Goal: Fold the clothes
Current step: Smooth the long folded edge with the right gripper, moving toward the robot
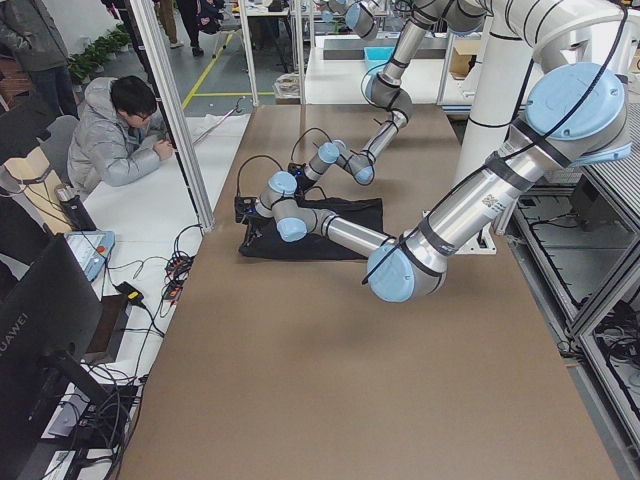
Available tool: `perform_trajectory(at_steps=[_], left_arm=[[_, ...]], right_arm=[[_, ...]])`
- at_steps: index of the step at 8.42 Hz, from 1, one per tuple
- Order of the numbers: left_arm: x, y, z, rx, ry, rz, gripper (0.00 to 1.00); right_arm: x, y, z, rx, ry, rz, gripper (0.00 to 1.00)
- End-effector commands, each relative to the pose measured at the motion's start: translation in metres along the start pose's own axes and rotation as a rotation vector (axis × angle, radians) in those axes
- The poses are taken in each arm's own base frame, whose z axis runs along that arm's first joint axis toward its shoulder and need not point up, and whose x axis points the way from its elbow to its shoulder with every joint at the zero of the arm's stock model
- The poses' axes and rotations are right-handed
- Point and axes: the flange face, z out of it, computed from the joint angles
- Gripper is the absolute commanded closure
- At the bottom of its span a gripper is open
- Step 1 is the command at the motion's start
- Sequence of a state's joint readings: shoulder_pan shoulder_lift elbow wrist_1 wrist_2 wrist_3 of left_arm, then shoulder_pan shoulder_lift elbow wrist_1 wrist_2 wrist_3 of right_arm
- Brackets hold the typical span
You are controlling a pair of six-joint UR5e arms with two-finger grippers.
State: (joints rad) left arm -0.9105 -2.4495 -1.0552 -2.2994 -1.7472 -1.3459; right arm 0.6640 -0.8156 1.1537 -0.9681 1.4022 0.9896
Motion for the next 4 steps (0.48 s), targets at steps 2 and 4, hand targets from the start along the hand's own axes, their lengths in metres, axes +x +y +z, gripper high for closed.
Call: perform_trajectory(at_steps=[2,4], left_arm=[[0.000,-0.001,0.000,0.002,0.000,-0.001,0.00],[0.000,-0.001,0.000,0.002,0.000,-0.004,0.00]], right_arm=[[0.035,-0.001,0.009,-0.008,0.030,-0.090,0.06],[0.084,-0.002,-0.002,-0.038,0.011,-0.123,0.06]])
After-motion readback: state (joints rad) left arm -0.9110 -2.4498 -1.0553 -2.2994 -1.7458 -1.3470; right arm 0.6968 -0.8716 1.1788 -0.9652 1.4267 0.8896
